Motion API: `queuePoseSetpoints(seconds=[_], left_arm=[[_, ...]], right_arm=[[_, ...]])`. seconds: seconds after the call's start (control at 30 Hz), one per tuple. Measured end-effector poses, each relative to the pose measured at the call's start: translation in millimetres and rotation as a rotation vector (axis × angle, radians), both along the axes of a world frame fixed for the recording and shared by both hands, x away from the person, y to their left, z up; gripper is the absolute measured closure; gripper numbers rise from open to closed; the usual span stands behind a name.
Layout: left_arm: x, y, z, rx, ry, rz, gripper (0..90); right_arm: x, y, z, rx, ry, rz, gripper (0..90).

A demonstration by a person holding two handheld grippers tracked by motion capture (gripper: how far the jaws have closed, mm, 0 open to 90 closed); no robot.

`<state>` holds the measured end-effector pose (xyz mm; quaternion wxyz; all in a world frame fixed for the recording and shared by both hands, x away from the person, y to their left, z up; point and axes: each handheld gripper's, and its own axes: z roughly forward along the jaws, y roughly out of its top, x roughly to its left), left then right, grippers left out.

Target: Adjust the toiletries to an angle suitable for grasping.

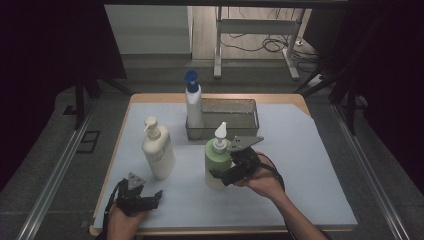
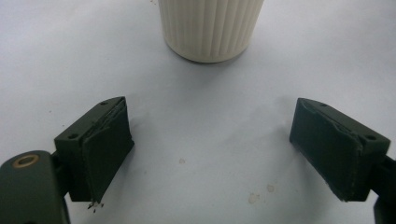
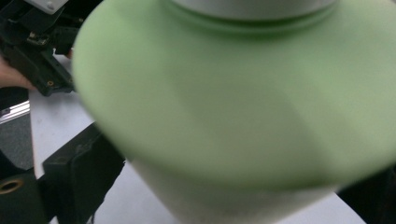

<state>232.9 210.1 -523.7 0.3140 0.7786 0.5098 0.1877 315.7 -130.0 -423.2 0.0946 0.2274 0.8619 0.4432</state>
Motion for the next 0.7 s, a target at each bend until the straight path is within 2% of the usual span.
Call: queuePoseSetpoints(seconds=[0.4,0.53,0.7], left_arm=[[0.0,0.0,0.0,0.000,0.001,0.000,12.2],[0.0,0.0,0.1,0.000,0.001,0.000,12.2],[0.1,0.1,0.1,-0.001,0.001,0.000,12.2]], right_arm=[[2.5,6.1,-2.6,0.012,-0.033,-0.020,11.2],[-0.5,7.2,0.3,-0.013,-0.031,-0.042,11.8],[-3.6,11.4,3.9,-0.048,-0.044,-0.044,12.0]])
